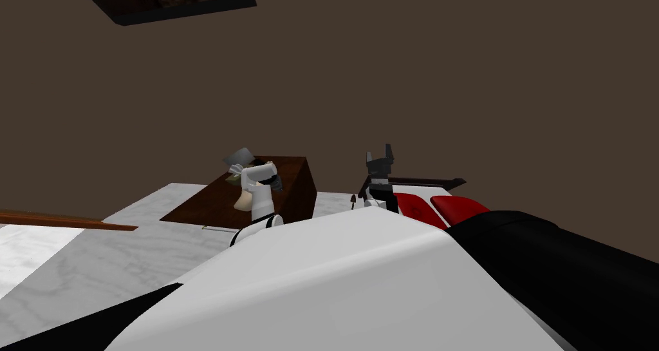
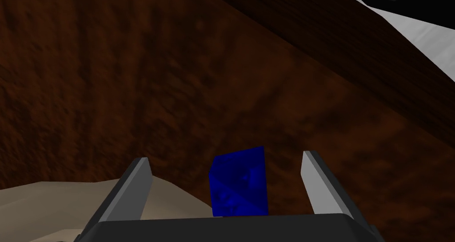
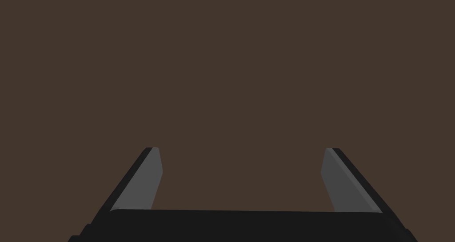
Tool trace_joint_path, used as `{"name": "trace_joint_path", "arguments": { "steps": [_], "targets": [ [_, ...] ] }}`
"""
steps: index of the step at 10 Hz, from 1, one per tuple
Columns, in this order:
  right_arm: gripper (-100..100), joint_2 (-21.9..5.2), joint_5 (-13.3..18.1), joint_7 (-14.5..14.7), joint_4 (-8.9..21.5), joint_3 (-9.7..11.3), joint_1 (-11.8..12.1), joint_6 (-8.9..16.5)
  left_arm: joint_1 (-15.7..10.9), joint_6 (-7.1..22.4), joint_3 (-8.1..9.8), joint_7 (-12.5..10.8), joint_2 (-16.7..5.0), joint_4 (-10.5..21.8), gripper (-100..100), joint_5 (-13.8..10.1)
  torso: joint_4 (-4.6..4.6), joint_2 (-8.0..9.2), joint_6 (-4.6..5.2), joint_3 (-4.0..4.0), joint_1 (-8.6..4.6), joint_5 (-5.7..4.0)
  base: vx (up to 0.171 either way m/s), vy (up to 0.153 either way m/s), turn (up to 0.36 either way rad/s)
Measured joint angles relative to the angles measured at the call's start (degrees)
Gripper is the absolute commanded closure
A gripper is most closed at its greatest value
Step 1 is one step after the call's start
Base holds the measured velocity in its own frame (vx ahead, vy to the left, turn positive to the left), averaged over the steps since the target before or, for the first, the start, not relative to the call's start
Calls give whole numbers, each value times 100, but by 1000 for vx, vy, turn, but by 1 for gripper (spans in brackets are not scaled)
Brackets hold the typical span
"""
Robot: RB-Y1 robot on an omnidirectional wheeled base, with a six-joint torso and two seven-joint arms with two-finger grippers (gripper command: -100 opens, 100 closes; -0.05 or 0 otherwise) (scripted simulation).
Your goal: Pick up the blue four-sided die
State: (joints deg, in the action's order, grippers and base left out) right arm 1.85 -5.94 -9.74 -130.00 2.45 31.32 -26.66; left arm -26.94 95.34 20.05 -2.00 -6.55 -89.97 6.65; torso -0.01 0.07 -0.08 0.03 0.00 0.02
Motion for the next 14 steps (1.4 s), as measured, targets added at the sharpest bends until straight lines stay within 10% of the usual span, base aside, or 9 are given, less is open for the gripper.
{"name": "trace_joint_path", "arguments": {
  "steps": [1,5,6,7,13,14],
  "targets": [
    [0,0,0,0,0,0,0,0,-5,-22,-1,-6,-2,17,100,0,-3,-7,0,-5,3,2,0,0,0],
    [0,0,0,0,0,0,0,0,-5,-17,-1,-4,-1,15,100,0,-5,-17,-1,-11,5,3,0,0,0],
    [0,0,0,0,0,0,0,0,-6,-18,-1,-5,-1,15,0,0,-6,-17,-1,-11,5,3,0,0,0],
    [0,0,0,0,0,0,0,0,-6,-18,-1,-5,-2,15,100,0,-6,-17,-1,-11,5,3,13,-2,3],
    [0,0,0,0,0,0,1,0,164,460,-5,95,76,-660,100,26,-6,-20,-1,-12,2,2,16,-3,5],
    [0,0,0,0,0,0,0,0,165,480,-5,98,76,-674,0,27,-7,-19,0,-13,4,3,0,0,0]
  ]
}}
